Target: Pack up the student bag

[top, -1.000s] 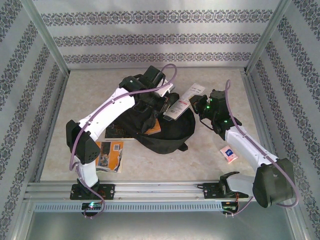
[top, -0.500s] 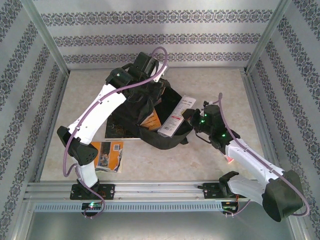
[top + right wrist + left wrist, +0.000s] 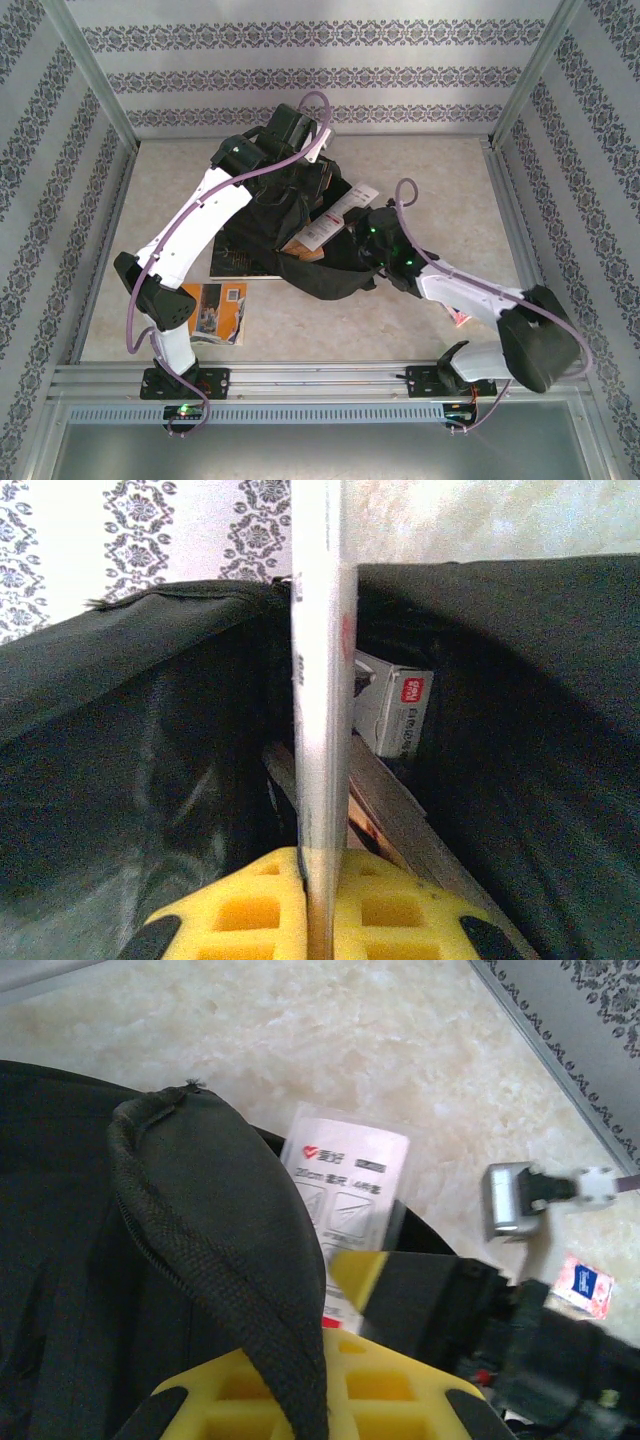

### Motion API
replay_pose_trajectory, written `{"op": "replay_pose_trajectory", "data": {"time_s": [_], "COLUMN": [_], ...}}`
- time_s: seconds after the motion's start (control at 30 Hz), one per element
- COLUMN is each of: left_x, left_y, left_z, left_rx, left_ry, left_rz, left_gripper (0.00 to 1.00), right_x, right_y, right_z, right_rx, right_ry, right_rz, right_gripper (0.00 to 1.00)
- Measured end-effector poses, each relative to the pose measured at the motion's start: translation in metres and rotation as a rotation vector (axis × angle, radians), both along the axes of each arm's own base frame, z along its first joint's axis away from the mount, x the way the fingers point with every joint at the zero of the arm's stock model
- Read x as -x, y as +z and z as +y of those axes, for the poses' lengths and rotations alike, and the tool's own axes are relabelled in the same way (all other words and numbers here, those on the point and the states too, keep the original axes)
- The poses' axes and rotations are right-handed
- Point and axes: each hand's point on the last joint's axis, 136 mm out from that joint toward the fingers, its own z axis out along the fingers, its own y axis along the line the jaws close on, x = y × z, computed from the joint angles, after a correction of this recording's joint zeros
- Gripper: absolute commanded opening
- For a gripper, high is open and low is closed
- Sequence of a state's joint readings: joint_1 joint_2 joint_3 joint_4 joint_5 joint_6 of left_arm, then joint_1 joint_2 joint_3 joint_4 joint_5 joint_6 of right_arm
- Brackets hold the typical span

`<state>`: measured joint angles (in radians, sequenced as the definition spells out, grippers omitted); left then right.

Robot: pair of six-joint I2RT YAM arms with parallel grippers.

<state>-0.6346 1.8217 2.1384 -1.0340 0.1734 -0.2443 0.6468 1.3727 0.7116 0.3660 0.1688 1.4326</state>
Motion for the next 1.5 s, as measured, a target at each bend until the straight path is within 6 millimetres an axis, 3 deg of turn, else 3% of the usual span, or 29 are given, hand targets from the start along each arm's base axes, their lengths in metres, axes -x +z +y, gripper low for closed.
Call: {"op": "replay_pose_trajectory", "data": {"time_s": [0.27, 0.4, 0.5, 0.63, 0.7, 0.87, 1.03, 1.17, 1.27, 1.37, 1.43, 1.5], "left_x": [-0.018, -0.031, -0.038, -0.047, -0.051, -0.056, -0.055, -0.052, -0.047, -0.041, -0.037, -0.035], "left_y": [0.010, 0.013, 0.014, 0.013, 0.011, -0.002, -0.016, -0.034, -0.057, -0.074, -0.080, -0.081], "left_z": [-0.007, -0.007, 0.001, 0.014, 0.016, 0.015, 0.014, 0.010, 0.005, 0.002, -0.001, -0.005], "left_rx": [0.063, 0.109, 0.120, 0.123, 0.131, 0.148, 0.156, 0.167, 0.187, 0.212, 0.241, 0.271], "left_ry": [0.042, 0.065, 0.093, 0.125, 0.130, 0.120, 0.108, 0.090, 0.080, 0.076, 0.071, 0.060], "left_rz": [0.006, 0.018, 0.021, 0.025, 0.026, 0.046, 0.071, 0.102, 0.155, 0.196, 0.216, 0.222], "left_gripper": [0.00, 0.00, 0.00, 0.00, 0.00, 0.00, 0.00, 0.00, 0.00, 0.00, 0.00, 0.00], "right_x": [-0.023, -0.046, -0.052, -0.050, -0.050, -0.034, -0.003, 0.028, 0.050, 0.062, 0.068, 0.073], "right_y": [0.000, 0.008, 0.004, 0.000, 0.000, 0.017, 0.045, 0.068, 0.082, 0.088, 0.083, 0.068], "right_z": [0.064, 0.099, 0.115, 0.114, 0.108, 0.089, 0.072, 0.054, 0.027, -0.018, -0.054, -0.092], "right_rx": [-0.048, -0.079, -0.074, -0.020, 0.031, 0.190, 0.360, 0.451, 0.494, 0.535, 0.581, 0.628], "right_ry": [0.015, 0.056, 0.104, 0.172, 0.207, 0.330, 0.463, 0.547, 0.554, 0.484, 0.403, 0.314], "right_rz": [-0.055, -0.091, -0.094, -0.090, -0.092, -0.117, -0.195, -0.262, -0.269, -0.214, -0.136, -0.021], "right_gripper": [0.18, 0.50, 0.66, 0.73, 0.80, 0.79, 0.77, 0.69, 0.69, 0.71, 0.74, 0.85]}}
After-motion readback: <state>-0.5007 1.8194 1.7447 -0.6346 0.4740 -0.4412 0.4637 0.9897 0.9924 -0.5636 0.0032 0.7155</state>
